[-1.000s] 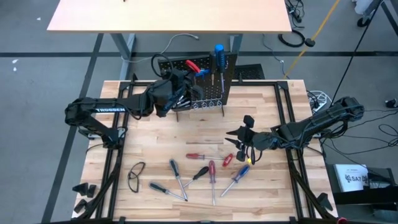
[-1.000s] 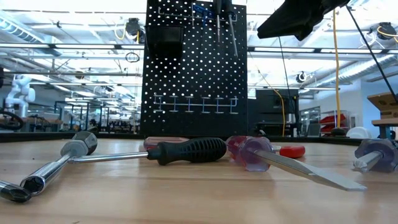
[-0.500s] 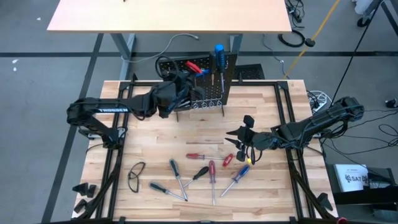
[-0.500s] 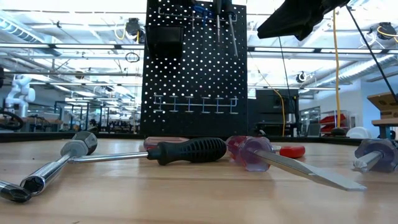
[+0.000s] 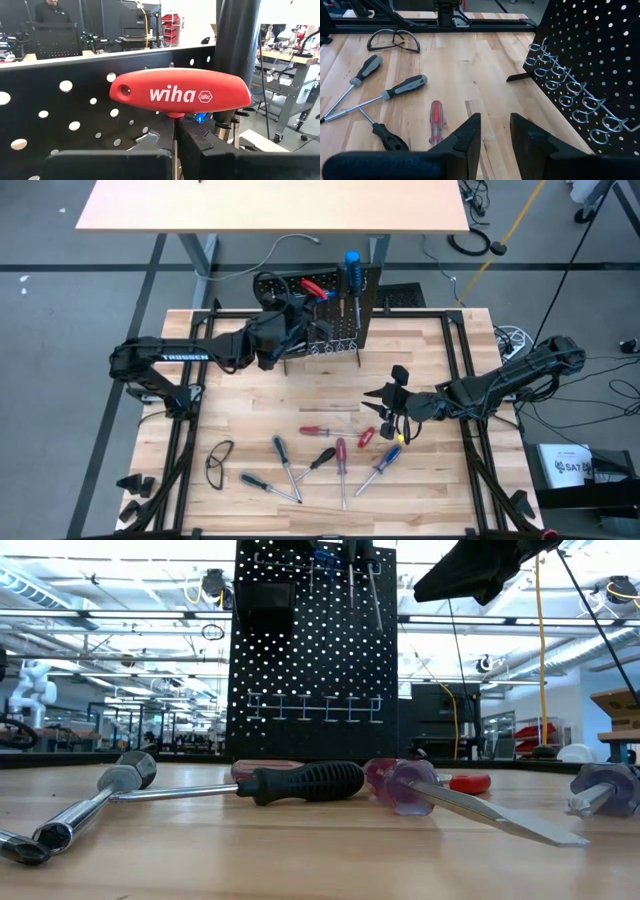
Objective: Hang tools onto peg board
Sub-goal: Hang the red allen wrench on the pegboard
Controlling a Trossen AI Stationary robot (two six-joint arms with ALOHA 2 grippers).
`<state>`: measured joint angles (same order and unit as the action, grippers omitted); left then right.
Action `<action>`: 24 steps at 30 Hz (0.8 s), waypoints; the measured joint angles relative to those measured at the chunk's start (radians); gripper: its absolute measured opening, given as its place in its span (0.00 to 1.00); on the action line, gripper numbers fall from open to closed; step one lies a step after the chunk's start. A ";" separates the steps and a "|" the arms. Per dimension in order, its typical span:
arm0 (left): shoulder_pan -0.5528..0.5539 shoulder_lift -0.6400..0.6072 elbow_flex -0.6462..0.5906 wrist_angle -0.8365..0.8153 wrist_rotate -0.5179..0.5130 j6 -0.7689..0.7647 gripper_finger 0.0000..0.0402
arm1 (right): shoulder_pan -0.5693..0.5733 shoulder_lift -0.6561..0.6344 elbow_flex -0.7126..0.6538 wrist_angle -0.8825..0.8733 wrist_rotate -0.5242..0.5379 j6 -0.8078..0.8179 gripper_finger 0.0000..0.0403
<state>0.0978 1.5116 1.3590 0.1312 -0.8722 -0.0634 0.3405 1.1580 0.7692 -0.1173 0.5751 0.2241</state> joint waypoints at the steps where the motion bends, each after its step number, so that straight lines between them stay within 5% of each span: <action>1: 0.000 0.000 0.000 0.000 0.000 0.000 0.06 | 0.000 0.000 0.000 0.000 0.000 0.000 0.24; 11: 0.000 -0.002 0.000 -0.013 -0.005 0.000 0.20 | 0.000 0.000 0.000 0.000 0.000 0.000 0.24; 24: -0.013 -0.008 0.000 -0.059 -0.005 0.017 0.21 | 0.001 0.000 0.000 -0.002 -0.005 0.000 0.24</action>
<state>0.0852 1.5034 1.3594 0.0717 -0.8772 -0.0468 0.3416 1.1580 0.7692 -0.1196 0.5705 0.2241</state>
